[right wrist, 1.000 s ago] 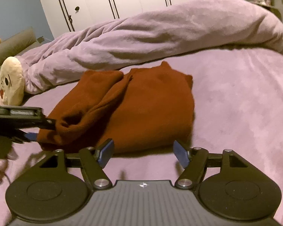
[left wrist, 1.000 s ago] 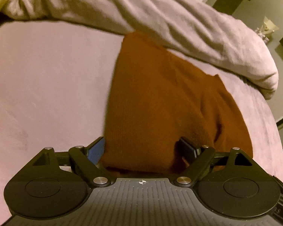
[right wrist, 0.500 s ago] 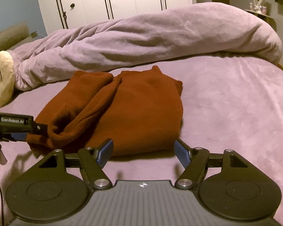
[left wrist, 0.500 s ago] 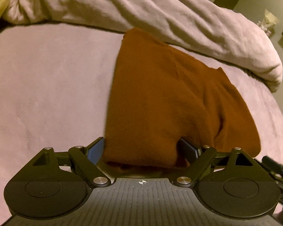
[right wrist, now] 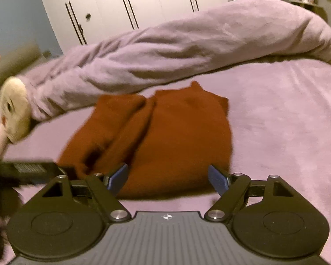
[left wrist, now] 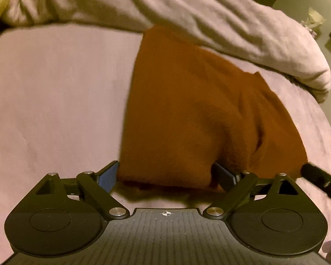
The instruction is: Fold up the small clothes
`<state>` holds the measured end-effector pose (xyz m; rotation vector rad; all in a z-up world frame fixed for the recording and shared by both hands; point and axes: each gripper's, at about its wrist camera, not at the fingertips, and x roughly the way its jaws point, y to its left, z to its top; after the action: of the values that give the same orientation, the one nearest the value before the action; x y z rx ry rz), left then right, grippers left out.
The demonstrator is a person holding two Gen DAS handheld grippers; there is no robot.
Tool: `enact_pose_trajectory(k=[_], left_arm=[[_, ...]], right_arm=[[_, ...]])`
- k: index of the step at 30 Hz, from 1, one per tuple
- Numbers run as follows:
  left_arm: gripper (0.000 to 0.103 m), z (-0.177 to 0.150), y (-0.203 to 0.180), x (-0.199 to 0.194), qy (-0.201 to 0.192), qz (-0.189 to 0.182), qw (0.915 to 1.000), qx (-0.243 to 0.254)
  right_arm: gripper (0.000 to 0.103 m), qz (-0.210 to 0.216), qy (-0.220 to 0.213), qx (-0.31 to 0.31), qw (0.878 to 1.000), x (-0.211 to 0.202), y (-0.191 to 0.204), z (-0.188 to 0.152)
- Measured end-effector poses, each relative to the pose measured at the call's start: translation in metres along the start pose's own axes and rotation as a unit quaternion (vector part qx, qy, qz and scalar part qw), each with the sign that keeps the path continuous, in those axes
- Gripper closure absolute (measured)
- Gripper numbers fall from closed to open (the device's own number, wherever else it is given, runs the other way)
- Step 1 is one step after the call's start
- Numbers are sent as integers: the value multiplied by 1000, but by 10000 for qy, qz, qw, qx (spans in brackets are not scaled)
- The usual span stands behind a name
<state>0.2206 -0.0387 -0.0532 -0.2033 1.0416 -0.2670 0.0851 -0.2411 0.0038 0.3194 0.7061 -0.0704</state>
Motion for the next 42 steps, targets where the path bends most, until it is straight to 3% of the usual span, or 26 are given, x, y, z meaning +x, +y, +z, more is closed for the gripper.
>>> enact_pose_trajectory(k=[4,7,11,15,16,19,26,27,28,29,32,35,42], left_arm=[[5,-1,9,3,26,-101,9997,-230],[6,-3,14,-18,-202,-65,9993,-311],[6,-10,20,-43,-612,372,9973,-162],[6,-11,31,-42,-588,684,9959,-119],[6,-10,34,-40,-564,688,9959,-155],[6,-11,36,-37,-528,613,9965,-212],[6,-15,27,-21,-339,607,9975,-82],[6,-16,25,-19,-313,650,9974,-73],[6,-15,24,-18,-294,686,9972,-62],[6,-14,23,-17,-299,695,9971,-51],[6,-13,20,-17,-302,752,9967,-75],[6,-13,16,-18,-307,709,9969,-132],[6,-17,1,-21,-276,543,9981,-10]], right_arm=[[23,250,12,89,9996,8,9,12],[23,501,111,138,9986,22,18,20],[20,925,298,283,9949,49,29,31],[20,1377,797,828,9838,89,29,40],[22,1460,869,1027,9801,97,28,42],[50,1634,853,1089,9768,111,35,47],[45,1674,1175,1384,9690,145,39,54],[49,1660,1169,1250,9712,147,43,55],[69,1594,1121,1041,9753,146,48,55],[81,1434,1032,736,9815,144,54,57],[88,1133,479,-87,9924,119,68,64],[94,869,-16,-730,9935,94,73,73],[95,524,-200,-698,9960,77,43,77]])
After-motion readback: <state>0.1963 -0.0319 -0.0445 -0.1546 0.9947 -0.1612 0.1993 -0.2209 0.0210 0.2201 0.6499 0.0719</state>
